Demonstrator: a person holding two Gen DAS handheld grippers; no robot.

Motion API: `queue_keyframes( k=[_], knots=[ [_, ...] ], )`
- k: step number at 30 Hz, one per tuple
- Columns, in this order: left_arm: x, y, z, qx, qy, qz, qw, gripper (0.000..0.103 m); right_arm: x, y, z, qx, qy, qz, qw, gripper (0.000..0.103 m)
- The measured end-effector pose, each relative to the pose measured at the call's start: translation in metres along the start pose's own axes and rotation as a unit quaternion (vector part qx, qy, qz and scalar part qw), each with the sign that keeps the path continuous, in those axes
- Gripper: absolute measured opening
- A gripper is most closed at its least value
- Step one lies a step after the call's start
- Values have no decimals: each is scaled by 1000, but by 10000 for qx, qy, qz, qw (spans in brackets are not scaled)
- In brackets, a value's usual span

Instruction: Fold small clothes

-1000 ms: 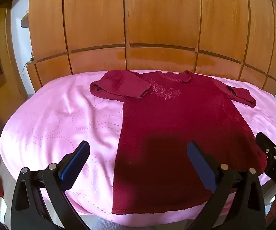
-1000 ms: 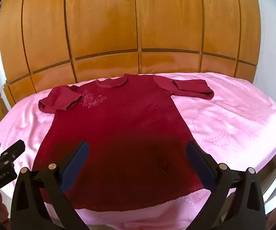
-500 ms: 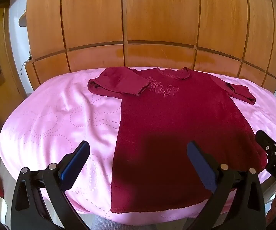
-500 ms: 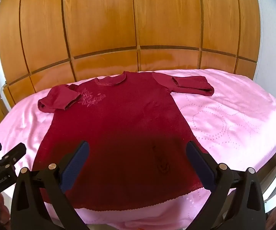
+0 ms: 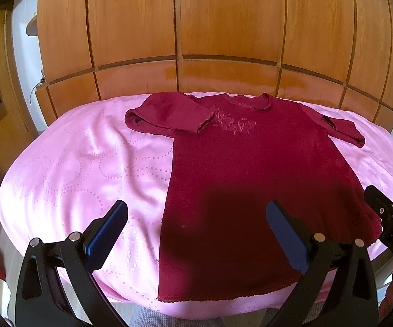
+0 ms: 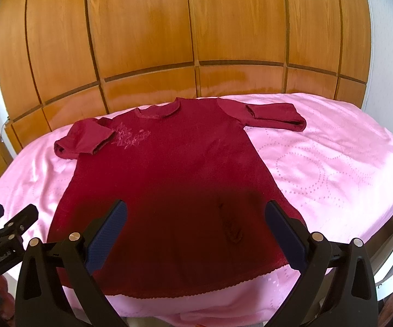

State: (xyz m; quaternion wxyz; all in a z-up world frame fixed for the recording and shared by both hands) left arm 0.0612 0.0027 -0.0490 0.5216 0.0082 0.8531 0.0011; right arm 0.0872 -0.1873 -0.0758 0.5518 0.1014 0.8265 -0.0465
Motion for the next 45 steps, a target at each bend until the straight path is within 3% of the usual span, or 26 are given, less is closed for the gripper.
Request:
queue_keyframes(
  k=[22, 27, 29, 31, 34, 35, 39, 41, 45],
  knots=[
    [5, -1, 5, 5, 101, -3, 9999, 101, 3, 1, 3, -13, 131, -18, 9999, 100],
    [6, 1, 8, 31, 152, 16, 9999, 101, 3, 1, 7, -175, 177, 65, 9997, 100],
    [8, 1, 11, 133, 162, 22, 9998, 101, 2, -2, 11, -313, 238, 174, 9991, 100],
    [11, 2, 15, 526, 179, -104, 9984, 101, -2, -8, 15, -479, 188, 279, 9983, 100],
    [16, 17, 25, 1144, 207, -861, 9895, 101, -12, -25, 19, -844, -195, 278, 9958, 100],
    [19, 24, 30, 1173, 254, -1097, 9867, 101, -12, -37, 22, -771, -208, 302, 9964, 100],
    [37, 45, 52, 1149, 621, -1581, 9787, 101, 7, -98, 45, -204, 752, 879, 9931, 100],
    [47, 47, 60, 1203, 787, -1590, 9768, 101, 16, -130, 48, -110, 783, 1557, 9846, 100],
    [62, 46, 69, 1348, 897, -1548, 9746, 101, 32, -162, 56, -80, 1005, 2236, 9695, 100]
  ],
)
Point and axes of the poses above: each gripper's, at about its wrist camera, not at the fingertips, and z roughly the way its jaws point, y to its left, x to its underside, the point moved 7 cm from there along z, roughly the way its jaws point, and after that the axes turned 14 degrees about -y, right-handed, at the moved point
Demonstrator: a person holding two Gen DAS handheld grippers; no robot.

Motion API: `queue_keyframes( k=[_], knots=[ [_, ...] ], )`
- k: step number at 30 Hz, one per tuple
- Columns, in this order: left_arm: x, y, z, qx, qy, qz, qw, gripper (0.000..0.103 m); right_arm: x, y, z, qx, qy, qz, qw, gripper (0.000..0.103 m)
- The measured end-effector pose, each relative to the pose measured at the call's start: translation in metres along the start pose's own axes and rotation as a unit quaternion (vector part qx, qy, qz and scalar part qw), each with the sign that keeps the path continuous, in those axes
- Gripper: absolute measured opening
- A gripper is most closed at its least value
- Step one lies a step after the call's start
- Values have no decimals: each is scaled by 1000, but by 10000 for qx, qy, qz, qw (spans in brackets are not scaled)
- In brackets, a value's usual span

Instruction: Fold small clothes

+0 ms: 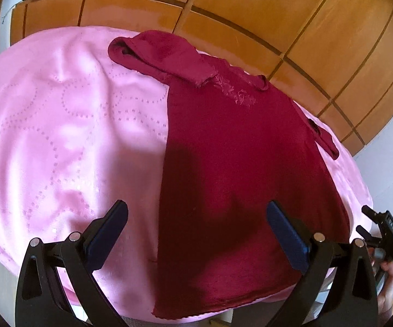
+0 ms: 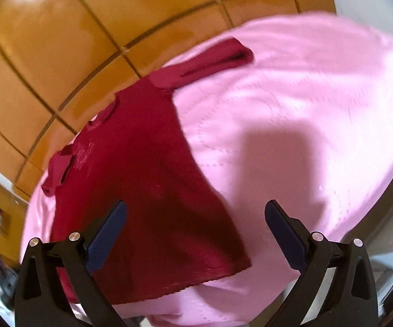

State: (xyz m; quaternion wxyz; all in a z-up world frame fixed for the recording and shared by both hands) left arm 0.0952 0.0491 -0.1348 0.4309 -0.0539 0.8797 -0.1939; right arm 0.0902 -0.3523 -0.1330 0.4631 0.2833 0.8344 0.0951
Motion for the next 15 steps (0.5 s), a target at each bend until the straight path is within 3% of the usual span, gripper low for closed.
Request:
queue_keyframes(
  k=[3, 5, 8, 11, 15],
  knots=[
    [11, 0, 0, 312, 78, -26, 9995, 98, 0, -14, 5, -172, 146, 443, 9988, 98],
    [20, -4, 1, 523, 190, -26, 9984, 89, 4, -21, 9, -358, 277, 744, 9962, 89],
    [29, -8, 0, 676, 259, 68, 9974, 84, 14, -27, 11, -642, 501, 1113, 9904, 77],
    [33, -8, -1, 720, 230, 183, 9970, 80, 18, -33, 12, -778, 561, 1163, 9886, 69],
    [34, -3, -4, 899, 325, -194, 9952, 79, 22, -33, 6, -1068, 665, 1162, 9852, 66]
  ],
)
Point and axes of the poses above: each gripper's, at about its wrist camera, not at the fingertips, and z roughly the way its jaws point, y to its left, x to its underside, the point moved 7 cm from there along z, roughly the way its jaws point, and after that the axes turned 14 degrees about -y, right-handed, at the moved point
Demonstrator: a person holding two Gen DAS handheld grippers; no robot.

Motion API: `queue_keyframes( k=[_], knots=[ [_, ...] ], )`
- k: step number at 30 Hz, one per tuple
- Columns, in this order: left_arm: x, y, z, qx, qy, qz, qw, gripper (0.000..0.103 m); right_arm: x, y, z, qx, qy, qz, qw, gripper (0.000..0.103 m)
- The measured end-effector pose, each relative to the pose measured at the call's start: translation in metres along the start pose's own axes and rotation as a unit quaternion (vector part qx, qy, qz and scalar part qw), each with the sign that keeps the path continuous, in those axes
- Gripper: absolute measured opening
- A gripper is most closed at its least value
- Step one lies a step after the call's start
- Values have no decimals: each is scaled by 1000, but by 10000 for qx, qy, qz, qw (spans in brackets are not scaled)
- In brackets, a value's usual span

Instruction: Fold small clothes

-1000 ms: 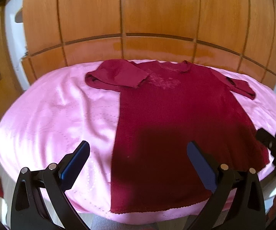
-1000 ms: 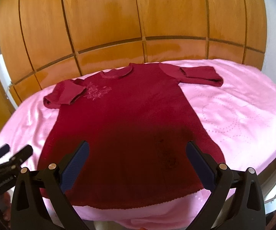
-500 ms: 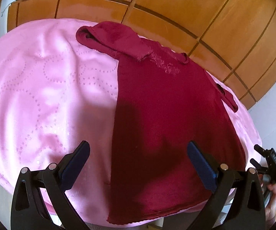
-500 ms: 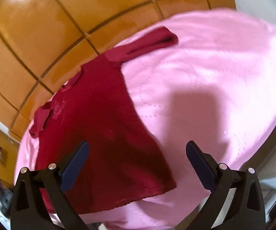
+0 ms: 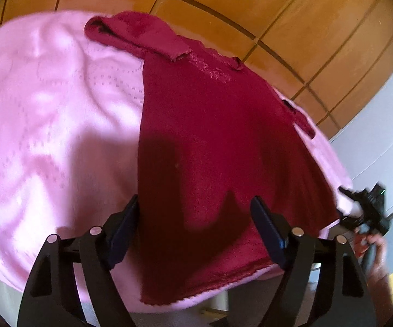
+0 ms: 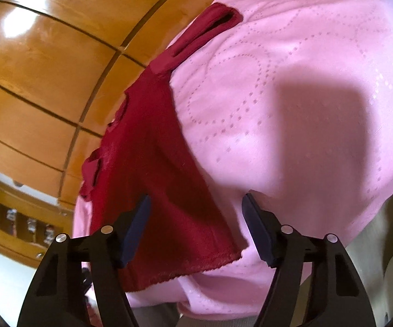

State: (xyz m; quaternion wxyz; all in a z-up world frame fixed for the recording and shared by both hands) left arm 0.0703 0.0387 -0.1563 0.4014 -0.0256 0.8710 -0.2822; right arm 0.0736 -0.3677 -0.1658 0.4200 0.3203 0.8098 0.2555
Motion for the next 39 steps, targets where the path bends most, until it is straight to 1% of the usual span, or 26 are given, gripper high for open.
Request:
queue_keyframes(
  k=[1, 3, 5, 6, 8, 9, 10, 11, 13, 14, 17, 19, 22, 25, 27, 29, 31, 33, 34, 36, 37, 38, 39],
  knots=[
    [1, 1, 0, 37, 42, -132, 9999, 79, 2, -1, 0, -70, 34, 42, 10000, 61],
    [5, -1, -3, 114, 175, -180, 9996, 76, 7, -4, -1, -160, 112, 199, 9996, 57],
    [7, -3, -5, -13, 263, -62, 9996, 61, 10, -7, -1, -173, 145, 282, 9993, 48],
    [8, -3, -6, -75, 283, -32, 9996, 57, 11, -8, -2, -152, 163, 280, 9994, 45],
    [10, -2, -4, -147, 317, 34, 9994, 45, 13, -10, -3, -102, 221, 235, 9994, 32],
    [11, -1, -2, -204, 328, 88, 9992, 42, 14, -11, -3, -85, 235, 226, 9994, 28],
    [11, 2, 0, -340, 345, 130, 9987, 27, 15, -12, -3, -61, 248, 230, 9994, 22],
    [11, 4, 0, -401, 357, 128, 9985, 18, 16, -13, -3, -52, 274, 272, 9992, 15],
    [8, 3, -1, -302, 396, 108, 9987, 11, 19, -12, -3, -165, 333, 369, 9986, 11],
    [6, 4, -4, -277, 399, 120, 9987, 9, 20, -9, -4, -223, 348, 355, 9985, 10],
    [-4, 3, -13, -147, 344, 74, 9993, 8, 17, 4, -10, -197, 265, 40, 9994, 8],
    [-12, 2, -21, -87, 244, 100, 9996, 7, 14, 10, -15, -237, 189, -22, 9995, 8],
    [-22, 3, -35, -111, 102, 190, 9997, 6, 10, 18, -23, -361, 113, -45, 9993, 8],
    [-24, 8, -41, -165, 55, 259, 9995, 6, 12, 21, -28, -329, 115, -216, 9992, 8],
    [-19, 13, -38, -278, 126, 301, 9991, 6, 17, 16, -26, -241, 211, -267, 9991, 8],
    [-13, 18, -35, -308, 200, 247, 9990, 6, 24, 7, -22, -123, 320, -229, 9991, 8],
    [-8, 21, -32, -365, 244, 308, 9986, 6, 29, -1, -18, 12, 382, -207, 9991, 8],
    [-7, 23, -28, -434, 293, 343, 9980, 7, 31, -9, -14, 273, 352, -342, 9984, 8],
    [-5, 25, -26, -512, 328, 358, 9975, 9, 31, -12, -12, 458, 303, -397, 9977, 9],
    [-2, 28, -26, -733, 330, 360, 9961, 21, 29, -17, -11, 598, 277, -320, 9973, 23],
    [-3, 29, -28, -745, 283, 301, 9964, 36, 28, -18, -13, 689, 207, -321, 9969, 37],
    [-6, 30, -31, -695, 225, 201, 9971, 47, 22, -17, -16, 788, 45, -395, 9961, 43],
    [-10, 30, -35, -657, 148, 86, 9977, 52, 17, -14, -18, 821, -113, -499, 9953, 43]
  ],
)
Point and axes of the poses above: each gripper's, at about its wrist camera, not at the fingertips, and z roughly the way its jaws point, y to its left, x to its underside, the point moved 7 cm from there along z, roughly the way its jaws point, and after that the axes turned 14 degrees about -y, right-handed, at the moved point
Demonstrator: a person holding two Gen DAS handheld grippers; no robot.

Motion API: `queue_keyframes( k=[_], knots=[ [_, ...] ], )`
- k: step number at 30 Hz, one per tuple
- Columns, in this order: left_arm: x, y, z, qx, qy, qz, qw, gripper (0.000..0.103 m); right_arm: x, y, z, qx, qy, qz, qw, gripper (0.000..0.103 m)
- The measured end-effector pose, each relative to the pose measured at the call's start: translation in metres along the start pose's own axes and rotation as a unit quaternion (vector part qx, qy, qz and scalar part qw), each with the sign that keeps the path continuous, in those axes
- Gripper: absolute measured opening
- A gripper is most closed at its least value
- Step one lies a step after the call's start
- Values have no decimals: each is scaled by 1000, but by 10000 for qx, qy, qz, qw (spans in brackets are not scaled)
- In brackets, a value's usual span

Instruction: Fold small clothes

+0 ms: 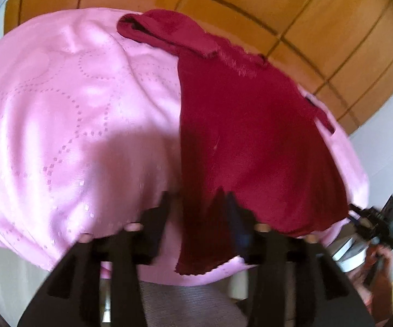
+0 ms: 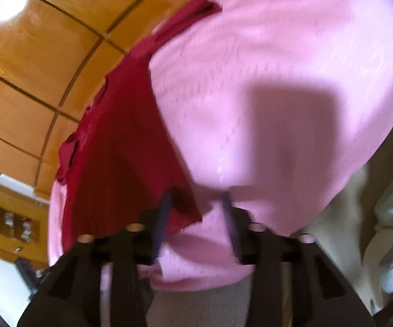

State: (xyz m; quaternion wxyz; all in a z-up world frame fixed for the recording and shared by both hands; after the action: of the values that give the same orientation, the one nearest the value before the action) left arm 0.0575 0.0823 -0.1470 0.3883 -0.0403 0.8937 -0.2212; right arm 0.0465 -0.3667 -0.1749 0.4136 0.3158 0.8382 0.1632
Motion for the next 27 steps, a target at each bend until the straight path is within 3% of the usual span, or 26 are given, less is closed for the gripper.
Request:
queue_keyframes(
  k=[1, 4, 5, 8, 13, 16, 20, 27],
  knots=[
    [-5, 2, -5, -26, -112, -85, 9999, 60, -6, 3, -4, 36, -157, -117, 9998, 43],
    [-26, 4, -15, -254, -512, -69, 9983, 70, -27, 16, -15, 291, -707, -607, 9952, 43],
    [-31, 5, -16, -302, -612, -48, 9977, 78, -32, 20, -16, 317, -820, -693, 9937, 43],
    [-50, 0, -4, -407, -778, 2, 9961, 83, -43, 45, -12, 122, -995, -955, 9904, 43],
    [-74, -17, 43, -453, -716, -152, 9963, 86, -34, 103, 24, -488, -623, -1299, 9884, 43],
    [-93, -21, 73, -741, -765, -149, 9942, 89, -18, 141, 54, -771, -293, -1666, 9826, 64],
    [-115, -10, 101, -1149, -992, -145, 9883, 90, -1, 185, 88, -1183, 117, -1902, 9745, 65],
    [-139, 23, 142, -1786, -1069, -351, 9775, 90, 9, 256, 151, -1788, 680, -1777, 9653, 65]
  ],
)
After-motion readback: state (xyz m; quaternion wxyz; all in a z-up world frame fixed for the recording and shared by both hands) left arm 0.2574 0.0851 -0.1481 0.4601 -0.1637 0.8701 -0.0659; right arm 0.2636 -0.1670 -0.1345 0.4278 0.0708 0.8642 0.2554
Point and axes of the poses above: each gripper's, at about its wrist camera, not at the fingertips, and z roughly the way its jaws point, y to its left, x to its underside, the point moved 7 cm from there along z, roughly the way its jaws point, and after that the axes turned 14 degrees about -y, right-handed, at the moved point
